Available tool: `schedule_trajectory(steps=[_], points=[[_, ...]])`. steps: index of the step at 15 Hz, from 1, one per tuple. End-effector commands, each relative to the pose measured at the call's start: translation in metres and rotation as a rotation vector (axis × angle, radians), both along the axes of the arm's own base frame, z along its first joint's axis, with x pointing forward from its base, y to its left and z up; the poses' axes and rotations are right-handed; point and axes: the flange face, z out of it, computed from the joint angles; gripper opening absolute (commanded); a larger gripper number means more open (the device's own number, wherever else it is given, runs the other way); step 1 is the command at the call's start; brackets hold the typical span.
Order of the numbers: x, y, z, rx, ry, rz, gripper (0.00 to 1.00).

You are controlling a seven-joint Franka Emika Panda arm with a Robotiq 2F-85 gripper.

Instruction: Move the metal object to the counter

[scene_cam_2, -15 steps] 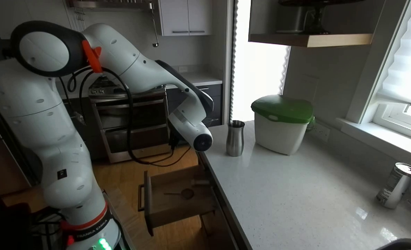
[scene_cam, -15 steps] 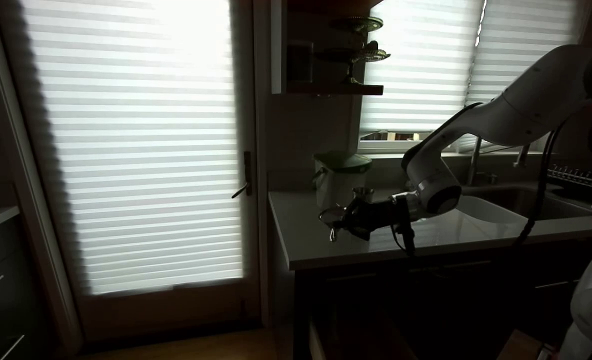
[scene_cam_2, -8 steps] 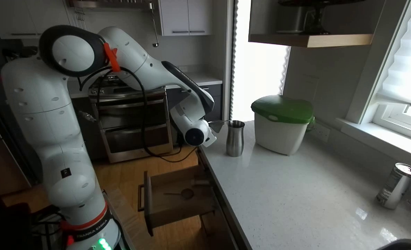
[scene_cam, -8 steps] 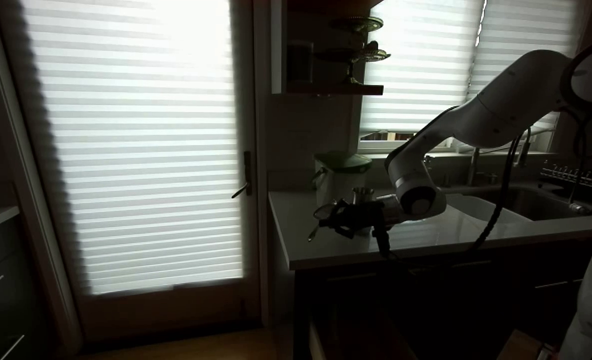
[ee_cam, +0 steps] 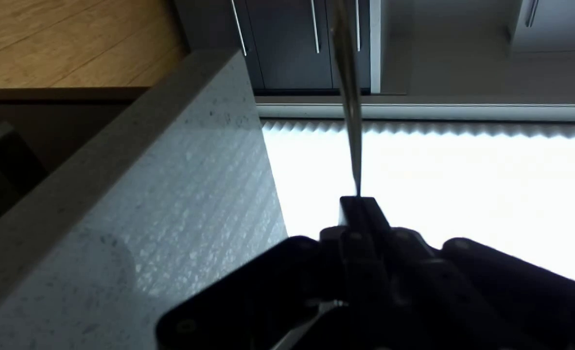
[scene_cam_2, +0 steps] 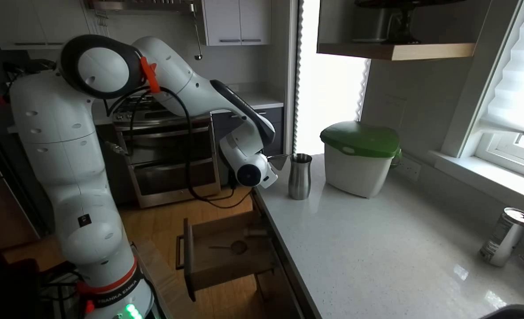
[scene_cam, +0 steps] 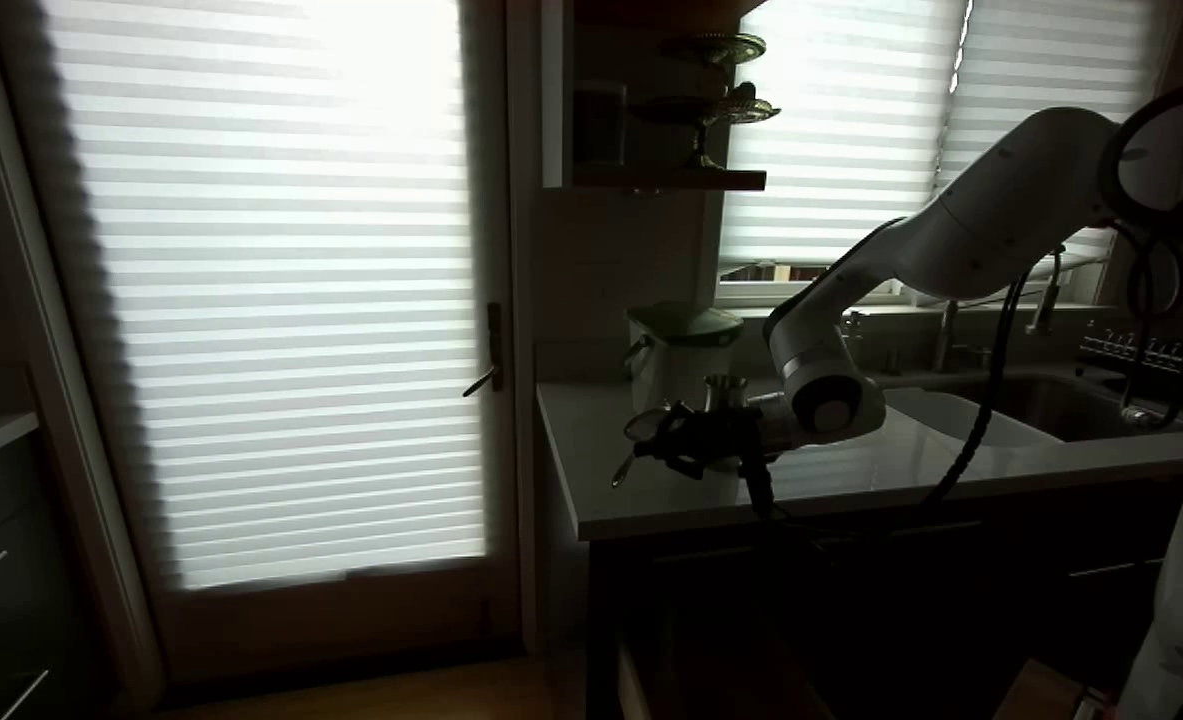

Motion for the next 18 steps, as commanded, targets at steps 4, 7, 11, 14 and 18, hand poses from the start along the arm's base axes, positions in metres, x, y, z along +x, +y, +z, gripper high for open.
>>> schedule_trajectory(steps=[4,7,11,14,18], points=[[0.01,-0.006,-0.002,-0.07,-0.002,-0.033,0.01],[0.016,-0.007,-0.004,-0.125,0.003,-0.043,0.01],[0.025,-0.007,-0.008,-0.223,0.023,-0.055,0.01],[0.031,-0.005,-0.01,-0.275,0.054,-0.082,0.01],[0.04,-0.004,-0.008,-0.331,0.086,-0.124,0.01]])
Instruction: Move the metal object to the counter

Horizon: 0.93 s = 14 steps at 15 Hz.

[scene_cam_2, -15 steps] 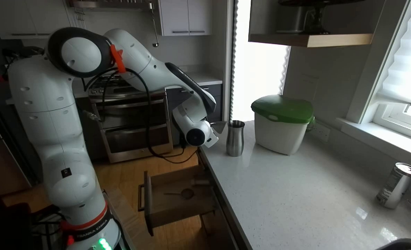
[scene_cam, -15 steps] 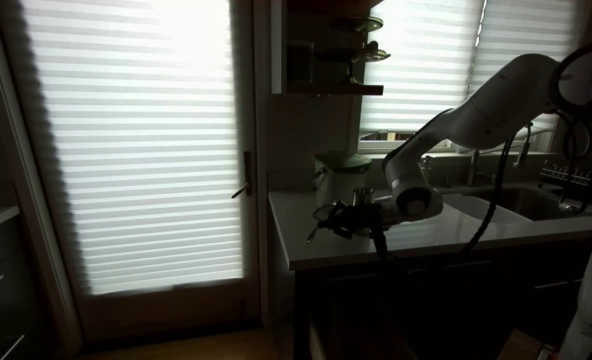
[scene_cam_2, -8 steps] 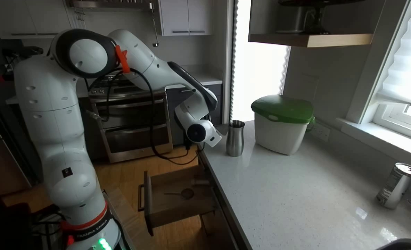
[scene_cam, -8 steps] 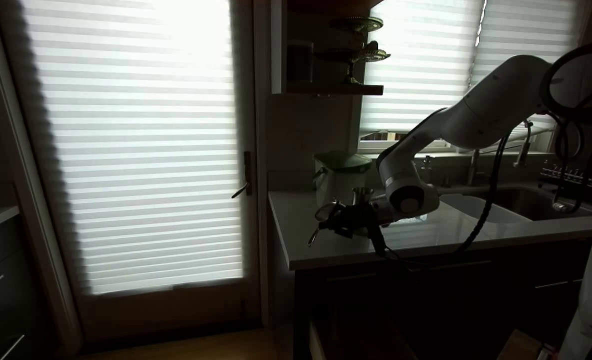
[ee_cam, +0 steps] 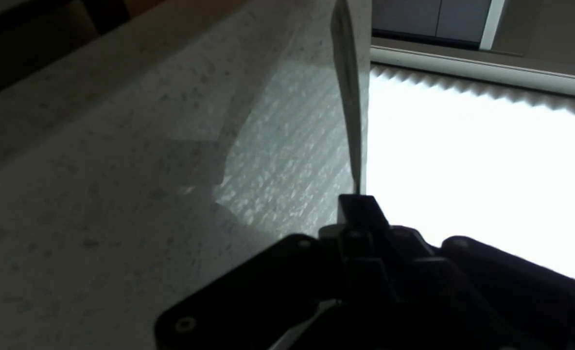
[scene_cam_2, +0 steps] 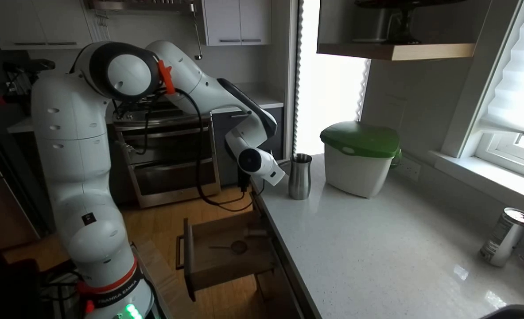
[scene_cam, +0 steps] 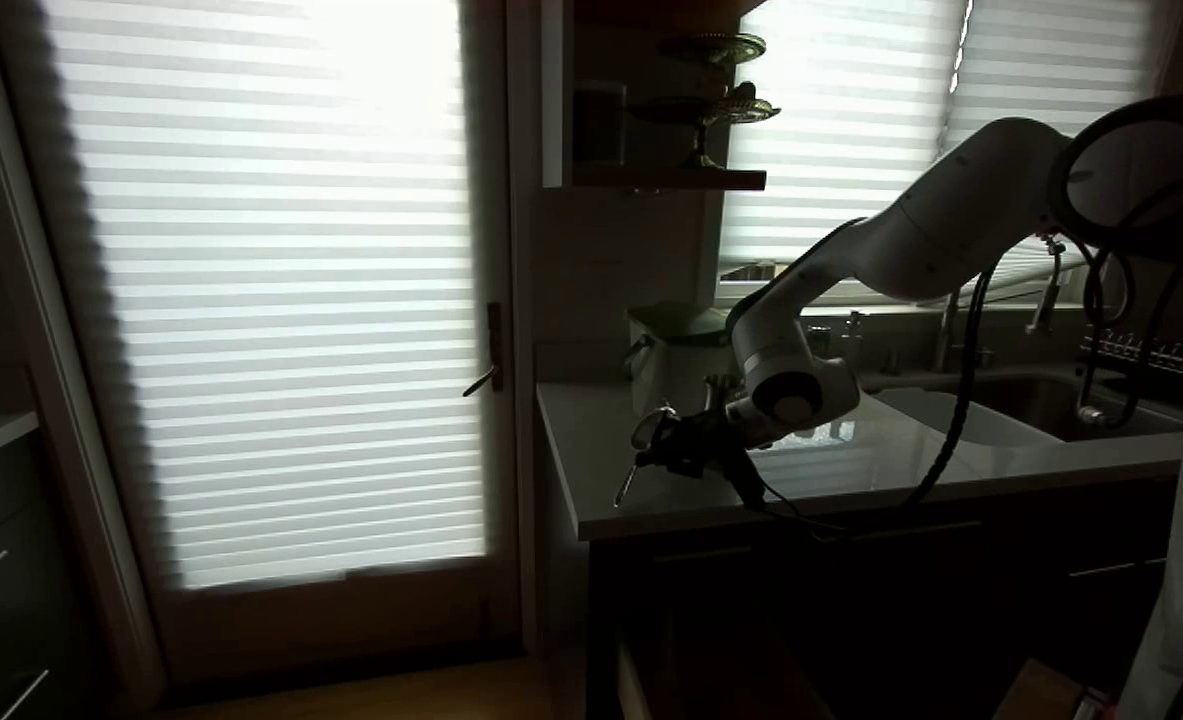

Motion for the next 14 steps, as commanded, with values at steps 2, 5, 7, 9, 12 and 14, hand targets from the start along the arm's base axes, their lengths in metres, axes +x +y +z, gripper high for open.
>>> schedule_trajectory(steps=[2,5,7,9,12,14], points=[[0.012,0.003,-0.003,-0.064,0.042,-0.053,0.03],[0.016,0.005,-0.003,-0.081,0.055,-0.07,0.36],[0.018,0.006,-0.003,-0.086,0.06,-0.074,0.52],[0.018,0.006,-0.003,-0.084,0.063,-0.076,0.67],[0.012,0.005,0.001,-0.058,0.078,-0.065,0.89],[0.002,0.005,0.007,-0.047,0.094,-0.044,1.0]])
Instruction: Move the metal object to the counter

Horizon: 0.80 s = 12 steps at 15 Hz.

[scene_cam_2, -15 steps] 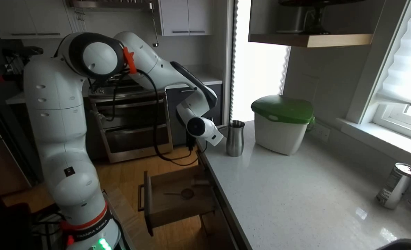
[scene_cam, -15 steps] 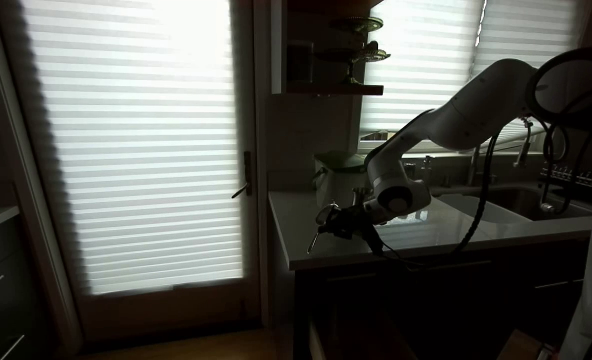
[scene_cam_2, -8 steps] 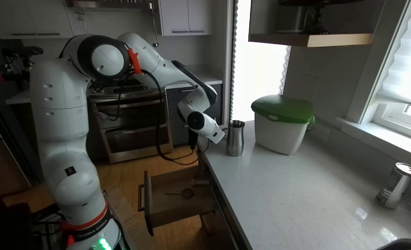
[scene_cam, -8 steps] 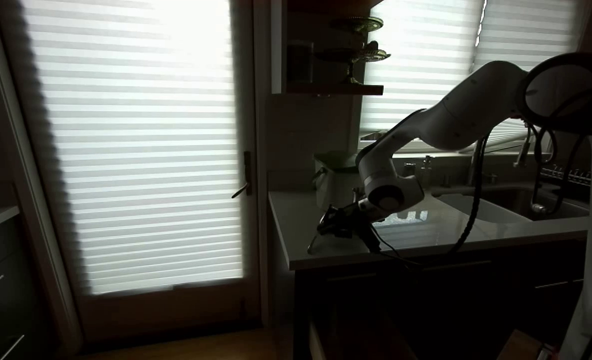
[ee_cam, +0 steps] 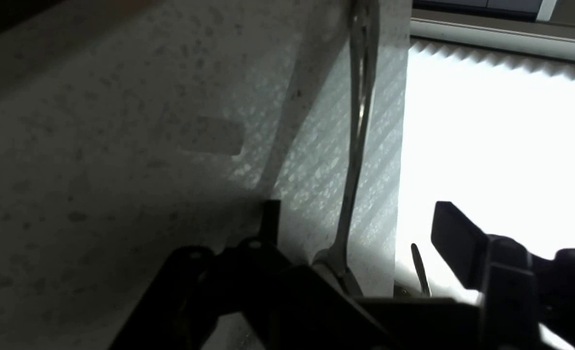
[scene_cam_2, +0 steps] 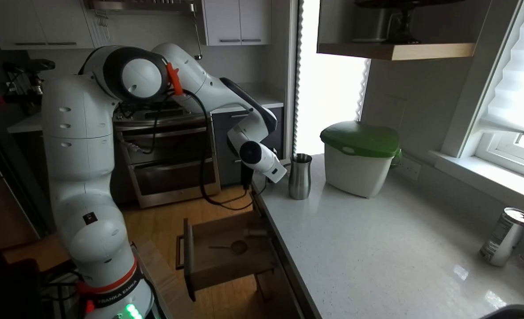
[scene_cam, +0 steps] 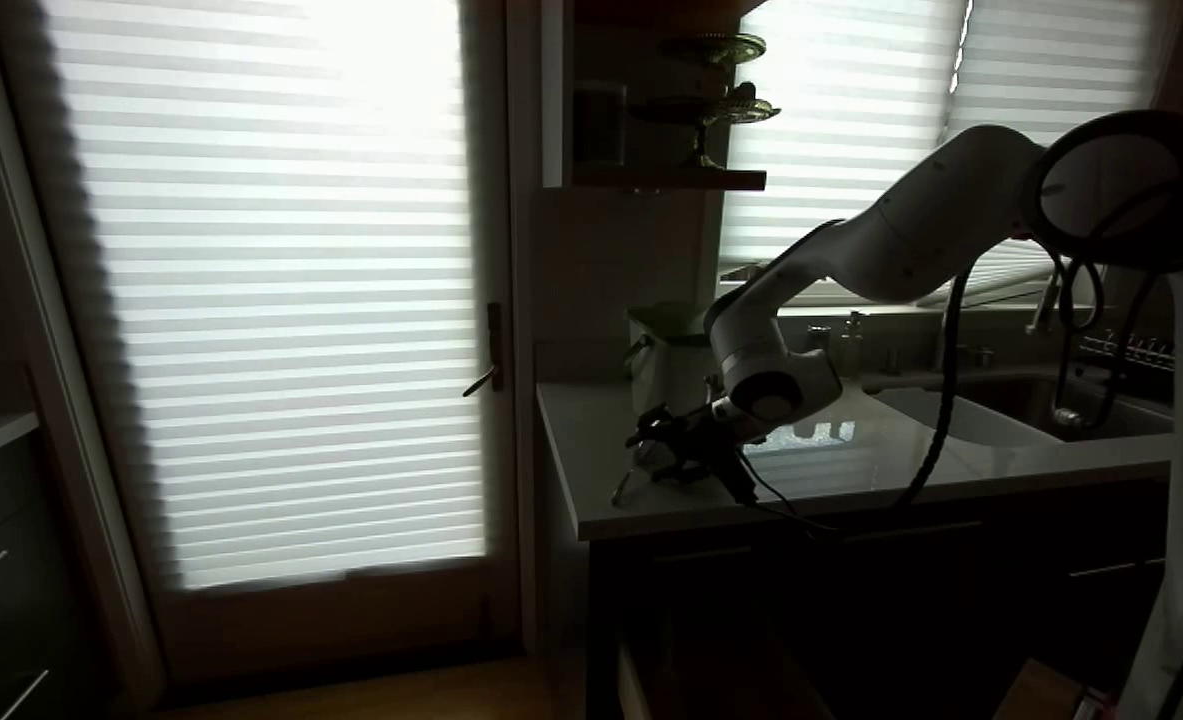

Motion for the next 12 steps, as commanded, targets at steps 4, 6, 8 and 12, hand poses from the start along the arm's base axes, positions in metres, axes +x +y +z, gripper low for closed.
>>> schedule_trajectory(steps=[4,6,8,12], points=[[-0.052,-0.005,0.038,0.032,0.065,0.106,1.0],[-0.071,-0.01,0.06,-0.001,0.075,0.16,1.0],[-0.089,-0.015,0.08,-0.064,0.092,0.192,1.0],[-0.119,-0.022,0.104,-0.207,0.162,0.232,1.0]])
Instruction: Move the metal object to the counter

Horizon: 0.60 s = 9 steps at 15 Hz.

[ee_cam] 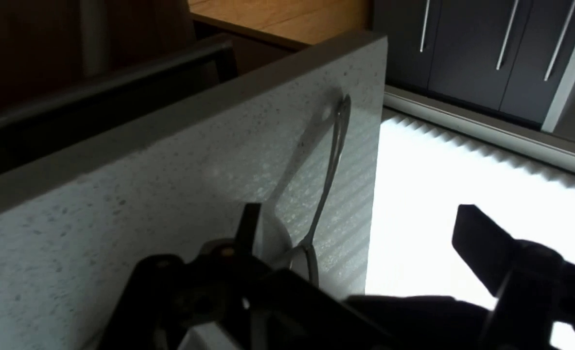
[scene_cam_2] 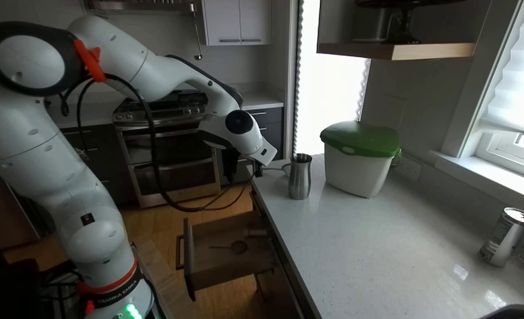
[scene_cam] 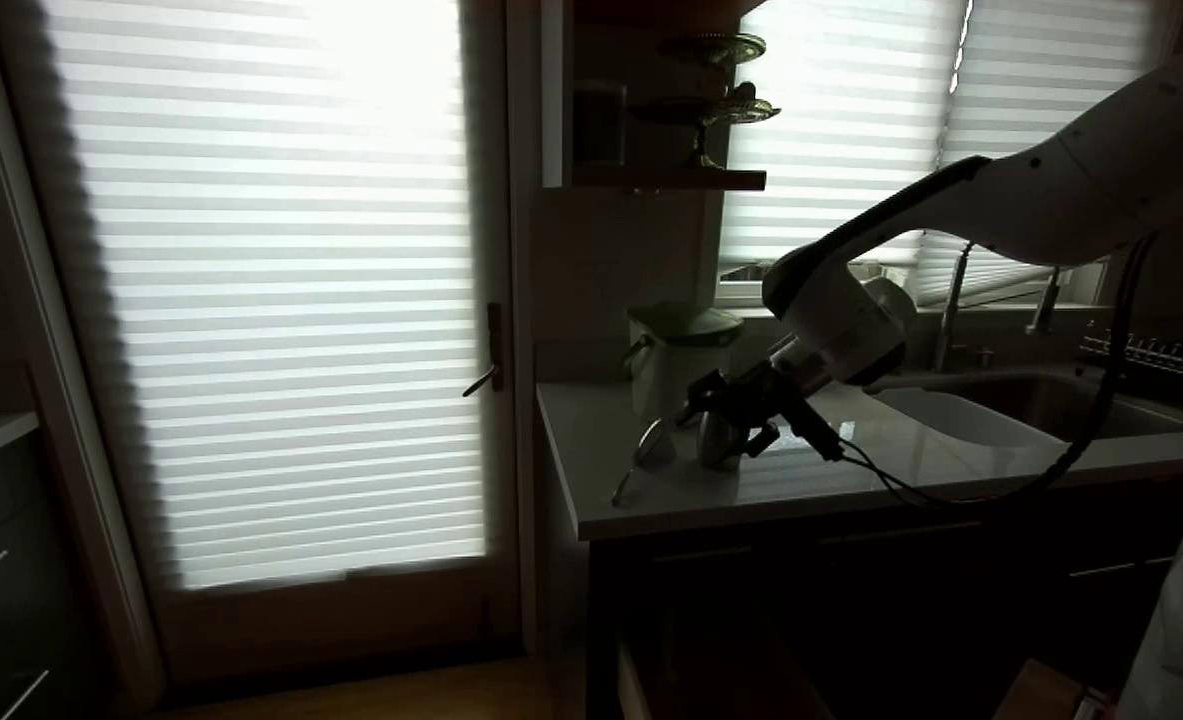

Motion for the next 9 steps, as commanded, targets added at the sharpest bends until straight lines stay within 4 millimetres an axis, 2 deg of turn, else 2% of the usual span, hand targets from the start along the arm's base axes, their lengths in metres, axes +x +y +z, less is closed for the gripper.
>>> schedule_trajectory(steps=[1,4,7,8,9], points=[[-0.039,-0.005,0.017,-0.121,0.067,0.029,1.0],[-0.056,-0.021,0.039,-0.272,0.138,-0.024,1.0],[-0.073,-0.044,0.082,-0.318,0.219,-0.043,1.0],[-0.078,-0.051,0.088,-0.295,0.233,-0.024,1.0],[-0.061,-0.043,0.073,-0.303,0.201,-0.018,1.0]])
